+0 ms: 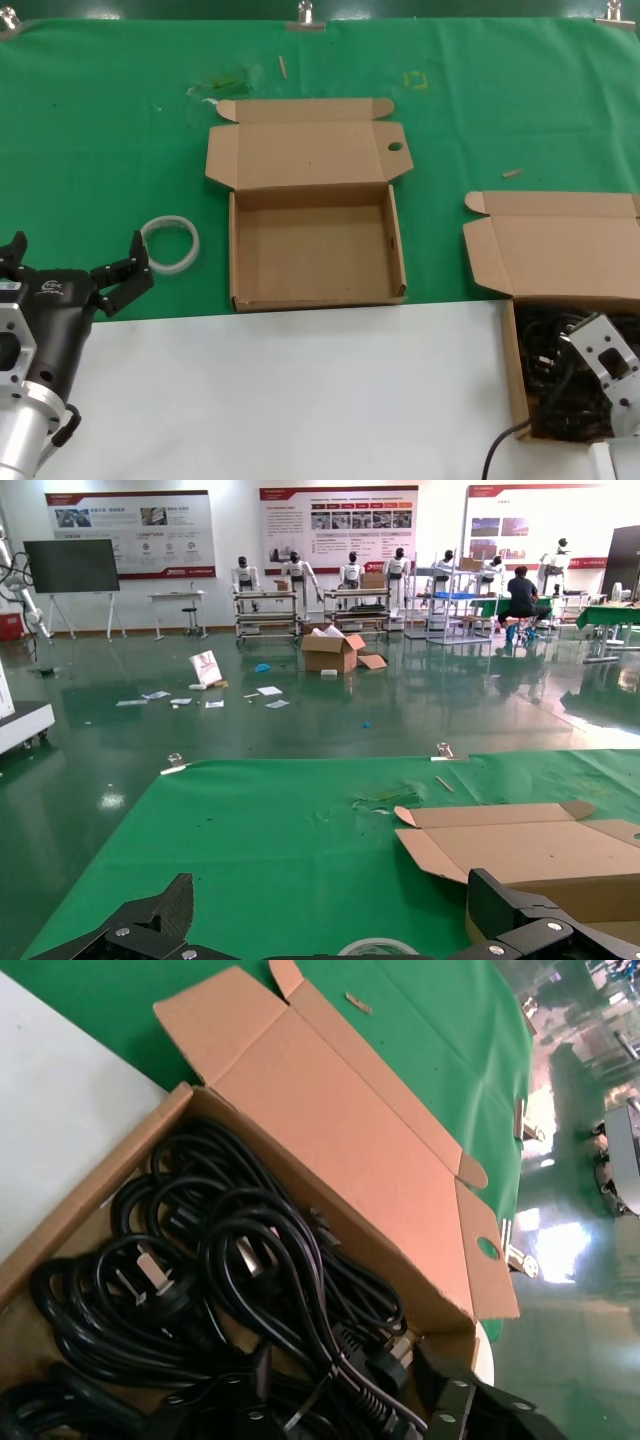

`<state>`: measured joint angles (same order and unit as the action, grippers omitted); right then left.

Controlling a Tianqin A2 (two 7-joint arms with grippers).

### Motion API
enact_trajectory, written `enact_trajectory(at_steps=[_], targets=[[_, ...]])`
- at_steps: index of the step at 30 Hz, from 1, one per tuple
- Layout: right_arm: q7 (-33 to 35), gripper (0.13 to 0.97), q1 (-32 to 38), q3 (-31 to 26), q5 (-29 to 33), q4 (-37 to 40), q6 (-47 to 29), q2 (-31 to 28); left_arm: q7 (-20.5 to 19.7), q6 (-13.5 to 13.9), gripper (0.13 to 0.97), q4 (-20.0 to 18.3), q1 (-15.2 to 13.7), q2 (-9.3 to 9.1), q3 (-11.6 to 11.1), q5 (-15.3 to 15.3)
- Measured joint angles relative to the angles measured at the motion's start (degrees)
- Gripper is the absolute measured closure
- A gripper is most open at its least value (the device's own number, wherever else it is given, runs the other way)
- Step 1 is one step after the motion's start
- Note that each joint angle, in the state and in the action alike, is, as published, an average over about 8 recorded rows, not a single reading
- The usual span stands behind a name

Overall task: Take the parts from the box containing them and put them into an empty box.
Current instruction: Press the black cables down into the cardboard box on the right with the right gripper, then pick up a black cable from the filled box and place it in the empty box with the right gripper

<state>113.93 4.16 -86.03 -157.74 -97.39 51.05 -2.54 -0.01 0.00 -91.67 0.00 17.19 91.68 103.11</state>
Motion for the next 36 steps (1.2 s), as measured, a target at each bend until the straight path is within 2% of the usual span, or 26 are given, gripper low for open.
enact_trajectory(at_steps=[7, 11, 19, 27, 36], targets=[[0.7, 0.688, 0.0, 1.1, 0.0, 1.2, -0.9, 0.0, 0.0, 0.0, 0.132, 0.0, 0.0, 0.00, 0.0, 0.0], [1.5, 0.688, 0.5, 1.8, 0.0, 2.5, -1.6, 0.0, 0.0, 0.0, 0.132, 0.0, 0.0, 0.00, 0.0, 0.0], [2.6, 0.838, 1.9, 2.5, 0.0, 5.0, -3.2, 0.0, 0.0, 0.0, 0.132, 0.0, 0.0, 0.00, 0.0, 0.0], [3.4, 0.886, 3.2, 2.2, 0.0, 4.8, -3.2, 0.0, 0.0, 0.0, 0.132, 0.0, 0.0, 0.00, 0.0, 0.0], [5.3, 0.892, 3.2, 0.4, 0.0, -3.0, 1.9, 0.0, 0.0, 0.0, 0.132, 0.0, 0.0, 0.00, 0.0, 0.0]])
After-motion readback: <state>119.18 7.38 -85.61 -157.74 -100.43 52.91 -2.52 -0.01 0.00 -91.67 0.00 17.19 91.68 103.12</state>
